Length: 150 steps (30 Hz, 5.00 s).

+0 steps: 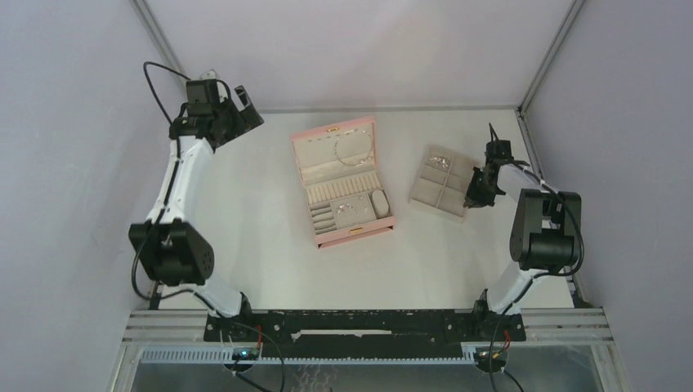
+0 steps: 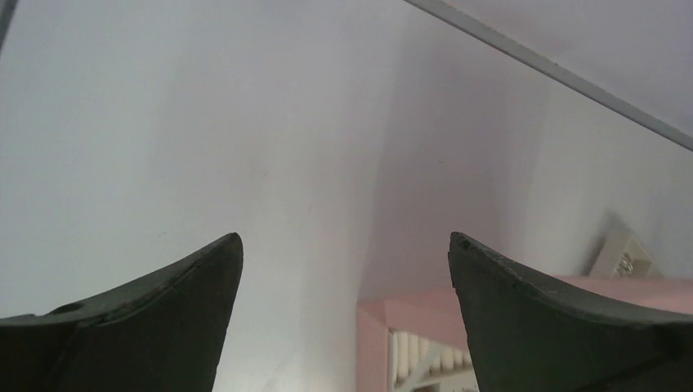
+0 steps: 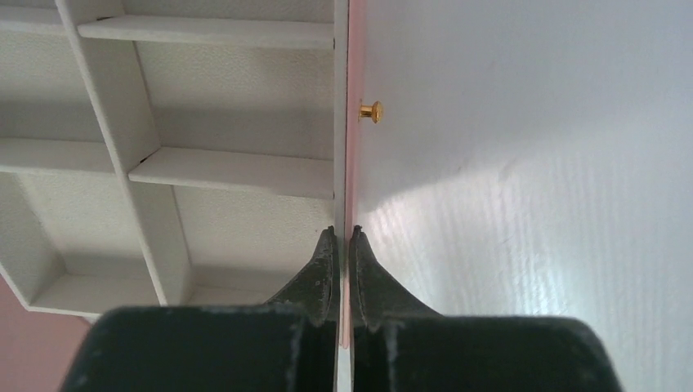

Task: Organize the mixed jewelry
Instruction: Adjust the compartment layer at the center of the board, then pick up the compartment layer from the center of the board, then adjust the jewelry box at the center of the board.

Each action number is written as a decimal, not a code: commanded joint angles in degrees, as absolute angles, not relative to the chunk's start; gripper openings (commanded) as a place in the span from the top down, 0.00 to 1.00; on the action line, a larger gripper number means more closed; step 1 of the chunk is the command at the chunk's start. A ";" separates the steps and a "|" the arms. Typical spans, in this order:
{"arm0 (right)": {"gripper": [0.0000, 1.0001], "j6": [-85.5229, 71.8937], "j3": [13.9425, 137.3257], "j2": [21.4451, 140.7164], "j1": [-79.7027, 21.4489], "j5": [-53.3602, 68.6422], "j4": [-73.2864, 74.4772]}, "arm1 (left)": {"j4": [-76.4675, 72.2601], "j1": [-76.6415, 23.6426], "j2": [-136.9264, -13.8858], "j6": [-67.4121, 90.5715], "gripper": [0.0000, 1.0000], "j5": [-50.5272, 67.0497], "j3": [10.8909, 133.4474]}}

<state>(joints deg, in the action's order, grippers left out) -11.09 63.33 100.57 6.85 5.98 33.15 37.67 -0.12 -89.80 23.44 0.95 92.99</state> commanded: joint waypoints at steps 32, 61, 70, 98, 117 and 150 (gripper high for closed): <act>1.00 -30.12 56.99 97.87 1.71 -3.03 35.34 | 30.29 2.31 -110.48 28.32 0.00 20.69 96.42; 1.00 -51.64 45.00 69.95 -18.25 -9.70 60.26 | 23.64 -2.69 -112.27 28.53 0.00 27.58 81.65; 1.00 -56.90 40.99 64.94 -28.47 -6.24 62.61 | 23.58 -1.37 -111.06 28.21 0.00 26.70 76.83; 1.00 -60.95 40.31 58.55 -55.82 -1.35 69.74 | 27.43 2.58 -107.22 27.02 0.00 24.05 74.01; 1.00 -64.75 40.51 54.02 -67.19 -2.39 70.47 | 30.31 2.55 -97.18 26.87 0.00 23.26 62.50; 1.00 -69.30 41.50 57.07 -52.71 -16.30 60.08 | 29.84 -1.90 -93.08 27.02 0.00 25.05 54.40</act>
